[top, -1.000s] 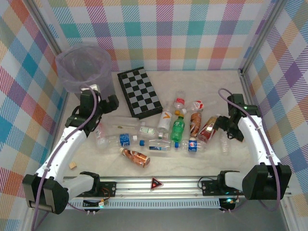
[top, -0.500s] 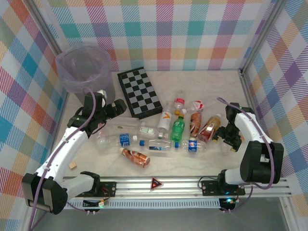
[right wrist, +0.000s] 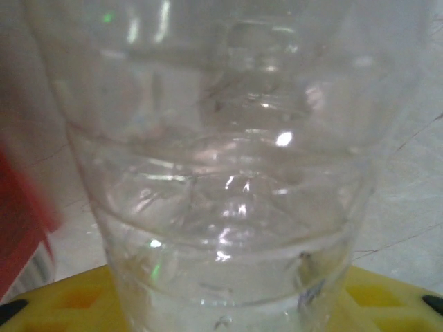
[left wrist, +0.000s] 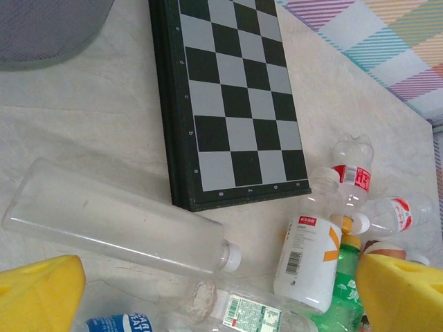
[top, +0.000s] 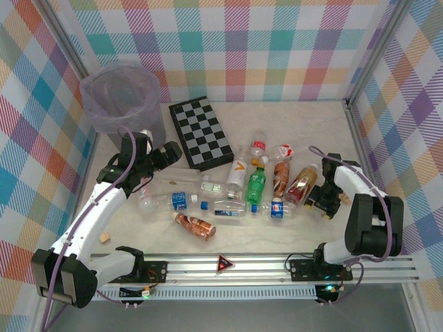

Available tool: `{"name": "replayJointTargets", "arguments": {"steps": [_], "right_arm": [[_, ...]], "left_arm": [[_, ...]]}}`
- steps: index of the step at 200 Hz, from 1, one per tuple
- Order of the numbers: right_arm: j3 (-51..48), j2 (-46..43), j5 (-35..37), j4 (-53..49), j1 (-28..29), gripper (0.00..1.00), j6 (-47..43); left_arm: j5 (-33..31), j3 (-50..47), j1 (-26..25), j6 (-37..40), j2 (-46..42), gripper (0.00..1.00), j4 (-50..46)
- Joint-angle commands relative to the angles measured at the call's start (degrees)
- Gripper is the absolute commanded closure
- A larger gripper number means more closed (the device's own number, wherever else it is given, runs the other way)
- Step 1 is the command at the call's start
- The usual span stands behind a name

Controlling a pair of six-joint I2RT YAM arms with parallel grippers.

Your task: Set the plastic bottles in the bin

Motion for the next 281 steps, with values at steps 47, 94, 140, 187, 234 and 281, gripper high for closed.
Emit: {"name": "replayJointTargets", "arguments": {"steps": [47,94,140,187,234,281], "right_arm": [[9.64,-14.03,-9.86,-8.29,-0.14,0.52,-3.14],[18.95,-14.21,-40.27,3.47,9.46,0.54,-12.89],[23.01,-7.72,-54.4,15.58,20.21,0.53,-15.58],[25.69,-2.55,-58.51,21.16,27.27,0.53,-15.69],[26.17,0.31,-58.61,25.54,29.71,0.53,-14.23],[27.38,2.8,-58.33,27.53,29.85,0.53,-14.64]], "left_arm": [[6.96,2.19,-0.94,-5.32,1.51,0.0,5.71],[16.25,3.33,-4.5,-8.13,2.96,0.0,18.42],[19.98,3.86,-11.36,-16.07,6.15,0.0,33.22],[18.53,6.3,-18.13,-16.83,12.54,0.0,42.27],[21.24,8.26,-20.18,-21.8,18.73,0.08,48.12],[21.88,9.54,-20.79,-22.86,21.16,0.15,47.39]]}}
